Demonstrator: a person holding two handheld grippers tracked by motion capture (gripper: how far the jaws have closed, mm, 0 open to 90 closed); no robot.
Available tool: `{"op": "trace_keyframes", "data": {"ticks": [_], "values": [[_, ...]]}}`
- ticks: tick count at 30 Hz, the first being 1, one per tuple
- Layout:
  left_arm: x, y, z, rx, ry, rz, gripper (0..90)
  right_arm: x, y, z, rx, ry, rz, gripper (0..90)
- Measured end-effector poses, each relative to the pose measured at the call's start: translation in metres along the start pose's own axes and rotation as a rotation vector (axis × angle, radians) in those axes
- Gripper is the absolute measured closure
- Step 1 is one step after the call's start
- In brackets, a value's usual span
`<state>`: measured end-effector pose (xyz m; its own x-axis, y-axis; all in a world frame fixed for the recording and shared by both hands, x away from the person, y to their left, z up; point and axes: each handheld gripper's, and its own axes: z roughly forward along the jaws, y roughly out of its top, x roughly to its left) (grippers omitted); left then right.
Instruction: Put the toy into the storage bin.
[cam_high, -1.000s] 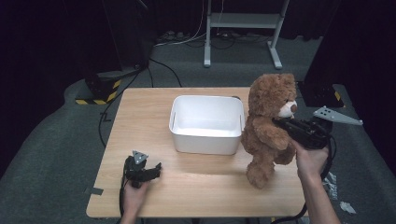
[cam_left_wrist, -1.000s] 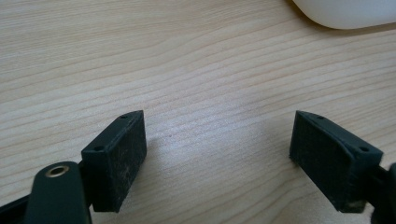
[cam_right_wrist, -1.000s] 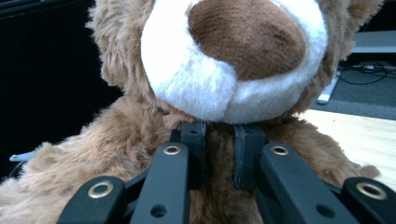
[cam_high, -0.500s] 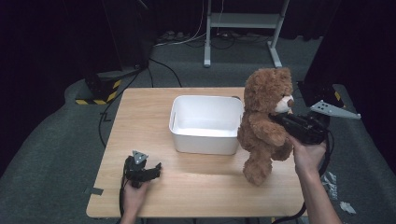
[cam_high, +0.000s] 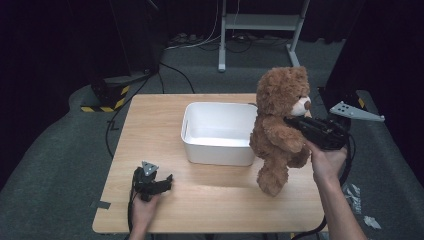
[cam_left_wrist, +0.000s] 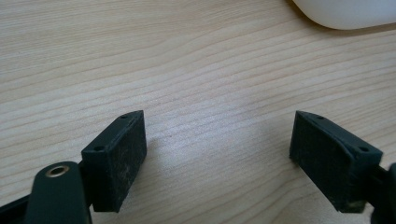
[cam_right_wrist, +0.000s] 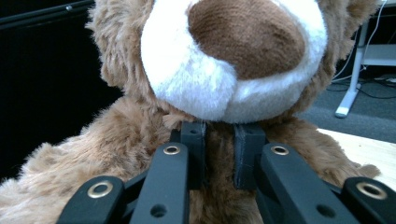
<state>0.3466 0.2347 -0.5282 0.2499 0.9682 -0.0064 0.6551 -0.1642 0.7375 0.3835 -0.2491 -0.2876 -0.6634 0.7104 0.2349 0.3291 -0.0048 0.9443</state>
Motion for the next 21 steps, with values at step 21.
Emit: {"op": "trace_keyframes", "data": {"ticks": [21], "values": [[0.0, 0.0, 0.0, 0.0, 0.0, 0.0, 18.7, 0.009, 0.009, 0.016, 0.008, 0.037, -0.013, 78.1]]}}
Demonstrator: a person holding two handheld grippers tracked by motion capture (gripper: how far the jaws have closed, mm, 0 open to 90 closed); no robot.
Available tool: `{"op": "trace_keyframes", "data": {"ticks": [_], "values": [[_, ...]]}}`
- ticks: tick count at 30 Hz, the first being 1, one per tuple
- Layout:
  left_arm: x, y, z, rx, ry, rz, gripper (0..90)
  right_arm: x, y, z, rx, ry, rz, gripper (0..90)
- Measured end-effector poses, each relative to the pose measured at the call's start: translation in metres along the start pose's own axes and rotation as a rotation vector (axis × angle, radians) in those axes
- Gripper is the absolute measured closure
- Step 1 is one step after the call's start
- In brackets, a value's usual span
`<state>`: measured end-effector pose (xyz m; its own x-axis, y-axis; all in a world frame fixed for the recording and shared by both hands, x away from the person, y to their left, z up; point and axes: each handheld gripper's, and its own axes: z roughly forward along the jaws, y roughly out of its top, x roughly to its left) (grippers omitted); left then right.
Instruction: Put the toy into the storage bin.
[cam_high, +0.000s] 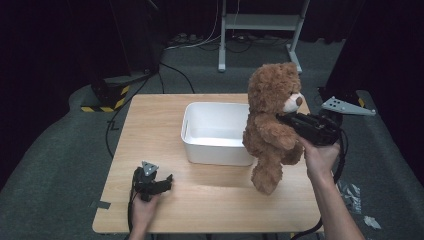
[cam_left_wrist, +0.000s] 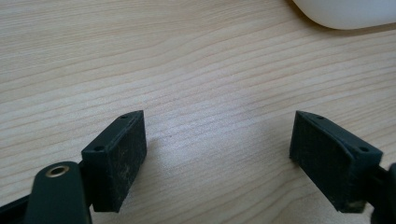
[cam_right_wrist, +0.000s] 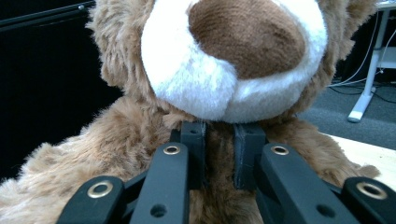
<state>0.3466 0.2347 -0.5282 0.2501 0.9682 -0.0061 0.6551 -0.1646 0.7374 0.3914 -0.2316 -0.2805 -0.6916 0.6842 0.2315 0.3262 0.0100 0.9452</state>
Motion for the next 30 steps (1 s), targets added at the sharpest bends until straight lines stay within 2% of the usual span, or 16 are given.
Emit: {"op": "trace_keyframes", "data": {"ticks": [18, 30], "values": [[0.0, 0.0, 0.0, -0.001, 0.0, -0.001, 18.8, 0.008, 0.015, 0.022, 0.008, 0.026, -0.018, 78.0], [0.0, 0.0, 0.0, 0.0, 0.0, 0.0, 18.7, 0.012, 0.02, 0.039, 0.023, 0.033, -0.014, 78.0]]}}
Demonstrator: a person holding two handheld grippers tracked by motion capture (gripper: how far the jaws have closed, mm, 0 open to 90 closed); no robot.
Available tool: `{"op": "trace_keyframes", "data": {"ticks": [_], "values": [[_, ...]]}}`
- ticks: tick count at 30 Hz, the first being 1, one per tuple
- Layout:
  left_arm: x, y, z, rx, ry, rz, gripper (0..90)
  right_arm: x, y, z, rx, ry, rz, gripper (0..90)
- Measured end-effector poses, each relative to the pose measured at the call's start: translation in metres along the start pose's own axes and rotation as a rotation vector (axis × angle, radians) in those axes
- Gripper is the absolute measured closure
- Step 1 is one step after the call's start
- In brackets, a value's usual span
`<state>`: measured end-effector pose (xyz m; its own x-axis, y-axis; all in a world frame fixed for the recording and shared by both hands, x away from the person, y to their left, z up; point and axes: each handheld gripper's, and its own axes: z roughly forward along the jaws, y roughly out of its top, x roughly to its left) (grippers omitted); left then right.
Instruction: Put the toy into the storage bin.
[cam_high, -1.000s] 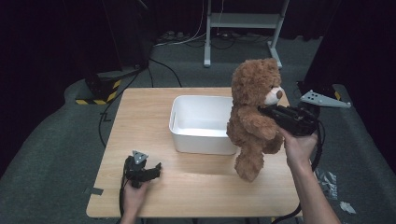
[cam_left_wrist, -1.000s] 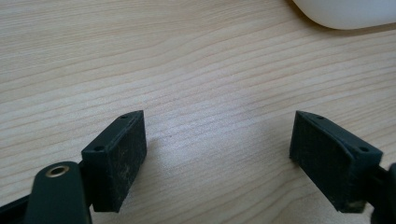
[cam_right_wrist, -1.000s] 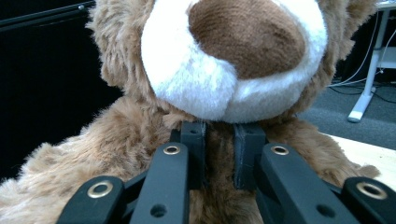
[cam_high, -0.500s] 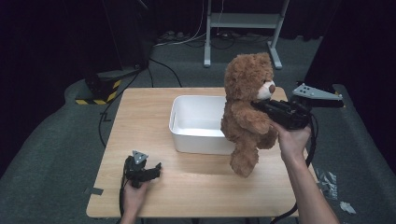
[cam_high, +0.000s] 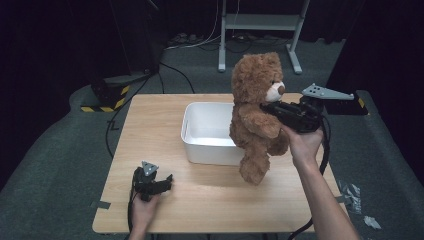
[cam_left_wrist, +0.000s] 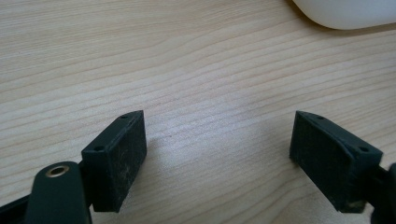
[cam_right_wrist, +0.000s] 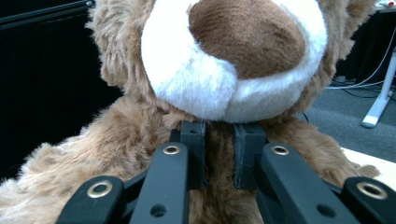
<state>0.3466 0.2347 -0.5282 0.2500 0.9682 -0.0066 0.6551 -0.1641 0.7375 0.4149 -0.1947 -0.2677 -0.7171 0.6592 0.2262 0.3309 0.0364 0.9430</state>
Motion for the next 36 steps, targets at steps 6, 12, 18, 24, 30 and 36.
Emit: {"op": "trace_keyframes", "data": {"ticks": [6, 12, 18, 24, 30, 36], "values": [[0.0, 0.0, 0.0, 0.0, 0.0, 0.0, 18.7, 0.0, 0.002, 0.006, 0.001, 0.004, 0.002, 78.0], [0.0, 0.0, 0.0, -0.003, -0.001, -0.004, 18.7, -0.002, 0.002, 0.012, 0.006, 0.004, 0.007, 78.0], [0.0, 0.0, 0.0, 0.0, 0.0, 0.0, 18.7, -0.002, 0.004, 0.016, 0.017, 0.0, 0.004, 78.0], [0.0, 0.0, 0.0, -0.001, 0.0, -0.001, 18.7, -0.003, 0.007, 0.022, 0.015, 0.007, 0.012, 78.0], [0.0, 0.0, 0.0, 0.0, 0.0, 0.001, 18.7, -0.001, 0.01, 0.027, 0.02, 0.008, 0.004, 78.0], [0.0, 0.0, 0.0, 0.001, 0.0, 0.001, 18.7, 0.0, 0.012, 0.032, 0.023, 0.005, 0.006, 78.0]]}}
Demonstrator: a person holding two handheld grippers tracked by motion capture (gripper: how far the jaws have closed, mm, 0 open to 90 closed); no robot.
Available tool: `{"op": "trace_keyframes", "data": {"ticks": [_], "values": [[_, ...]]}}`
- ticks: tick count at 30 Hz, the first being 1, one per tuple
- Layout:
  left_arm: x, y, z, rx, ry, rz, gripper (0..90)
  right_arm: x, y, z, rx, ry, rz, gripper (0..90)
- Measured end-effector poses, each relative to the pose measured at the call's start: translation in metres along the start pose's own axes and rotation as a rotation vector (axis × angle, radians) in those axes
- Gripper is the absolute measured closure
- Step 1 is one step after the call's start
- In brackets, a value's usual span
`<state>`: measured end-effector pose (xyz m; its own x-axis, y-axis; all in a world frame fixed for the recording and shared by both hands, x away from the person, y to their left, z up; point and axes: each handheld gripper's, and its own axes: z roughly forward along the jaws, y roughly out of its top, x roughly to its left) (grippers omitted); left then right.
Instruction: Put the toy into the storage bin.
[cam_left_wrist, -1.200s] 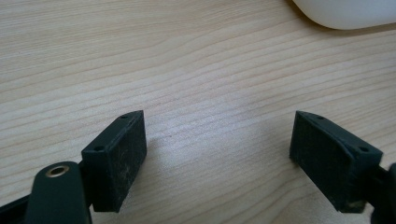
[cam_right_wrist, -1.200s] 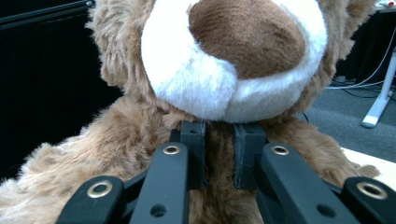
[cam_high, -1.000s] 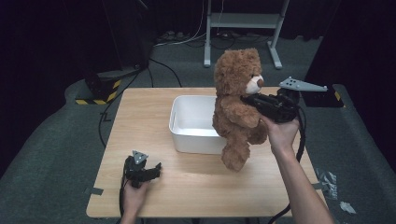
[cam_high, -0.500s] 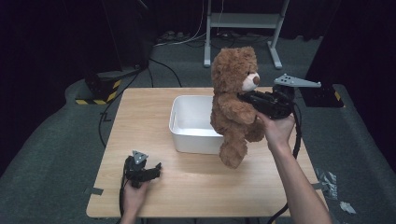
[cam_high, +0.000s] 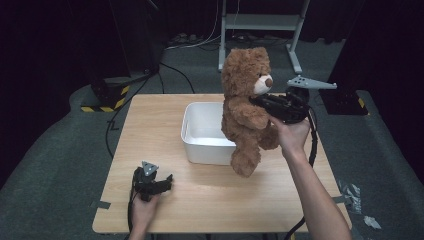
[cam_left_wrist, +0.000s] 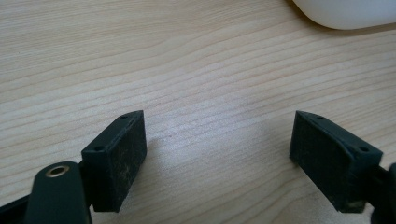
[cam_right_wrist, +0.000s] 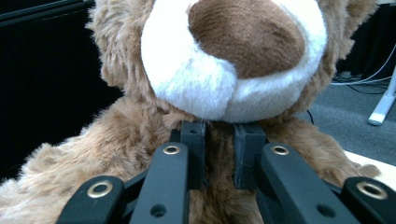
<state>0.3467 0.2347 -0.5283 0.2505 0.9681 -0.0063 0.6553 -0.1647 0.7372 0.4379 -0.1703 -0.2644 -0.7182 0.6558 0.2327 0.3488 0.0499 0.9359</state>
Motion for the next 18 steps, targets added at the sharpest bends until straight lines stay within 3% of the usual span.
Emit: {"op": "trace_keyframes", "data": {"ticks": [18], "values": [[0.0, 0.0, 0.0, -0.003, 0.002, 0.0, 18.7, -0.001, 0.009, 0.016, 0.006, -0.011, 0.01, 78.1]]}}
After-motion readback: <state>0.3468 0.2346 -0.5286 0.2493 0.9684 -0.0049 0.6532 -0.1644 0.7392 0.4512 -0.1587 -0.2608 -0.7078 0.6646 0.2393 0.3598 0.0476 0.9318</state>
